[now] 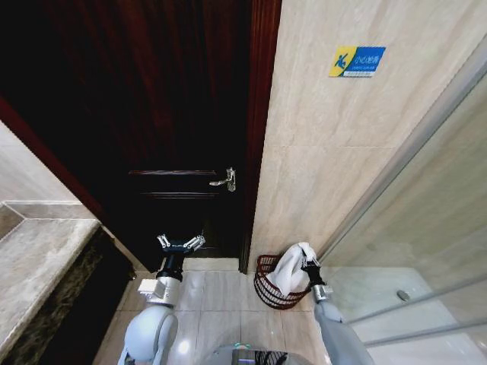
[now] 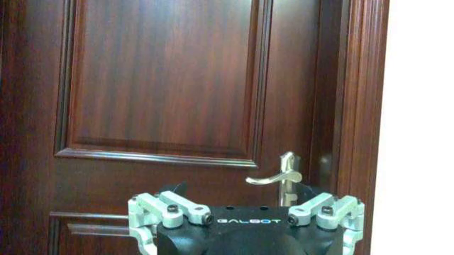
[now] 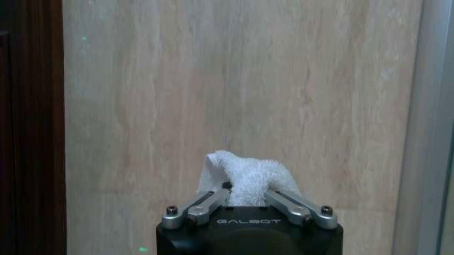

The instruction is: Discard the used towel into the hamper.

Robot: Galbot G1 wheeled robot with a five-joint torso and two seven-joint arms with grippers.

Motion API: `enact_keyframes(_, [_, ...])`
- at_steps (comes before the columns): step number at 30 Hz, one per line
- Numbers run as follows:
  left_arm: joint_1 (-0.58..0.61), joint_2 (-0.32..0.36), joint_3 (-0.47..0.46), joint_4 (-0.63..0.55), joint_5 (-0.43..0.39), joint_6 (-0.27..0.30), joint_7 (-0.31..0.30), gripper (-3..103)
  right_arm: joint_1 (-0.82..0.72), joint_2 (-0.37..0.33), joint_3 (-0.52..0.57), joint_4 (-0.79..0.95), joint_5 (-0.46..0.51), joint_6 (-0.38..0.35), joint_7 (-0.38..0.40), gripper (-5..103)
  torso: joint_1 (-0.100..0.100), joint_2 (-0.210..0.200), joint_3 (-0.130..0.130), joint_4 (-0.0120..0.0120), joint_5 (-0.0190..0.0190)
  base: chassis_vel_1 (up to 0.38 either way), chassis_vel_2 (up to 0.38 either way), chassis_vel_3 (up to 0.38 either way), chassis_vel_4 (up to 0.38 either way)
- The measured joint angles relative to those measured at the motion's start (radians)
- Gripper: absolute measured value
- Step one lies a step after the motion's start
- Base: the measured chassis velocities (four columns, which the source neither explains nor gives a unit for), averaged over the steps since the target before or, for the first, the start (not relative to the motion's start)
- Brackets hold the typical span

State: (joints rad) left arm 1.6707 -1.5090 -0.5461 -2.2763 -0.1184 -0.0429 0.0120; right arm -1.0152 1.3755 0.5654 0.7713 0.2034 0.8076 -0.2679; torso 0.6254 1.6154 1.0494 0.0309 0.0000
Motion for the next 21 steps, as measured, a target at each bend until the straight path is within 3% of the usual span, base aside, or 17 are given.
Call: enact_keyframes(21, [0.0,0.0,0.0,0.0,0.0,0.0,0.0,100,0.06,0.028,0.03,-0.179,-0.045,0.016,-0.023,5,0.0,0.0,0.0,0.0,0.0,0.0,0.0,0.0,0.0])
